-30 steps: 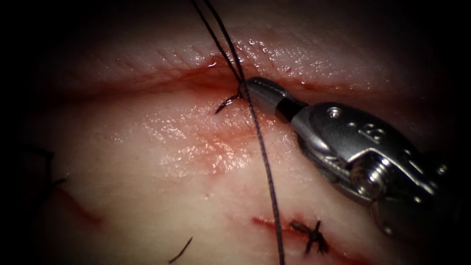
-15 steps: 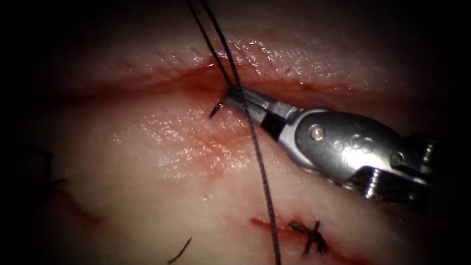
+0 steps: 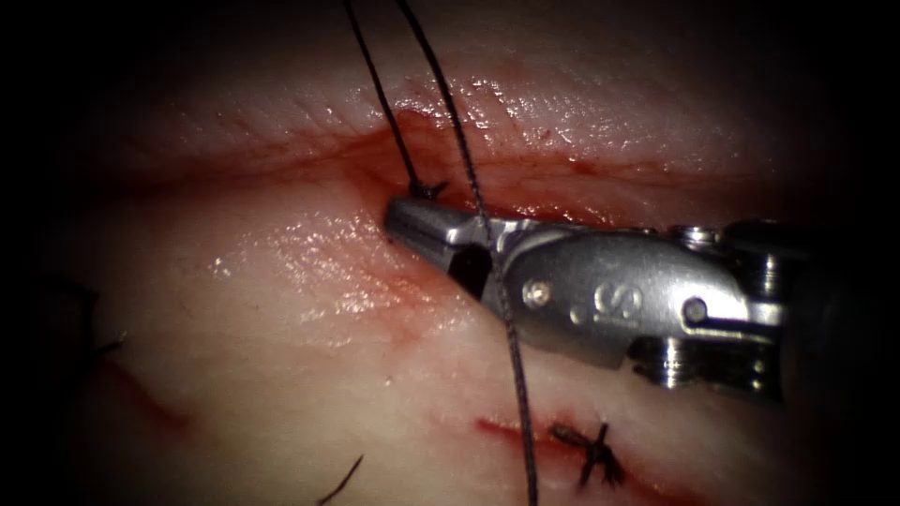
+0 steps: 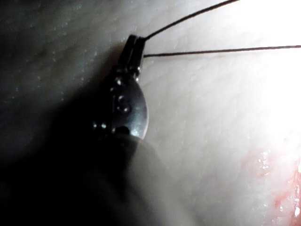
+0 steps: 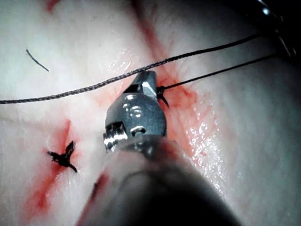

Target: Wound Closure

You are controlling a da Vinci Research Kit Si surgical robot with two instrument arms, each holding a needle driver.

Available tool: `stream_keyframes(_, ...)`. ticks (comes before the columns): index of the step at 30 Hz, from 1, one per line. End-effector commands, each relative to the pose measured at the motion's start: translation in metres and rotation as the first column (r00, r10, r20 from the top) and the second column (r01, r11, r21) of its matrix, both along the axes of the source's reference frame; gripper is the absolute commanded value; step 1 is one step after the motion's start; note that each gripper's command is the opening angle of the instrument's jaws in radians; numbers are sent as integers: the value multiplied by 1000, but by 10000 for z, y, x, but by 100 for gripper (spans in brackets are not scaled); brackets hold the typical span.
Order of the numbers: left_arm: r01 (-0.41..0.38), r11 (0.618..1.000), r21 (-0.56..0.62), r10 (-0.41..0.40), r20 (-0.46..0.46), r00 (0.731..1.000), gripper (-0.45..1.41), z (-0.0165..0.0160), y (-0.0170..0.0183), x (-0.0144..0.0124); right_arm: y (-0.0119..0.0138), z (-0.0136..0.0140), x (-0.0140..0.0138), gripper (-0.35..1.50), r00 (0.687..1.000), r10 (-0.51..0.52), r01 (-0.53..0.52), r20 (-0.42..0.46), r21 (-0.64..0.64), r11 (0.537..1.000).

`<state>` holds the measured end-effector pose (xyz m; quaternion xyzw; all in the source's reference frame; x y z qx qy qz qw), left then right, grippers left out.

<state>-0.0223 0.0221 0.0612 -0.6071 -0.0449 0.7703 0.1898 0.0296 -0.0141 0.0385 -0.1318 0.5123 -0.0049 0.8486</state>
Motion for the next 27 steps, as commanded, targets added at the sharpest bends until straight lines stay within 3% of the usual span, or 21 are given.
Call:
stream_keyframes(1, 1, 1000, -3, -1, 0, 1000, -45, 5, 4, -6, -1, 3, 13, -35, 1000, -10, 10, -1, -9, 1000)
stream_keyframes(14, 13, 1000, -9, -13, -3, 1000, -45, 4, 2, -6, 2, 5, 11, -35, 999, -3, 5, 33, -49, 999)
stream_keyframes(17, 17, 1000, -7, -17, -7, 1000, -45, 0, -5, -9, 6, 2, 10, -35, 999, 51, -51, 3, -15, 999)
stream_keyframes(19, 12, 1000, -3, -12, 0, 1000, -45, -5, -10, -11, 10, -2, 8, -35, 989, 139, -138, -43, 31, 990)
stream_keyframes(20, 12, 1000, 0, -12, 8, 1000, -45, -9, -14, -12, 13, -4, 7, -20, 983, 177, -174, -58, 50, 983)
stream_keyframes(21, 12, 1000, 2, -12, 17, 1000, -45, -12, -16, -13, 15, -6, 7, 26, 977, 204, -199, -68, 75, 977)
stream_keyframes(22, 12, 1000, 4, -12, 27, 1000, -45, -16, -19, -14, 19, -8, 5, 57, 968, 240, -231, -72, 112, 966)
stream_keyframes(24, 15, 1000, 9, -15, 60, 998, -45, -27, -26, -17, 23, -13, 3, 86, 954, 296, -284, -55, 157, 946)
stream_keyframes(25, 15, 1000, 12, -15, 75, 997, -45, -32, -29, -18, 26, -15, 1, 109, 942, 333, -319, -49, 186, 929)
stream_keyframes(27, 9, 1000, 14, -10, 102, 995, -45, -45, -37, -21, 29, -18, -2, 126, 922, 385, -359, -51, 266, 895)
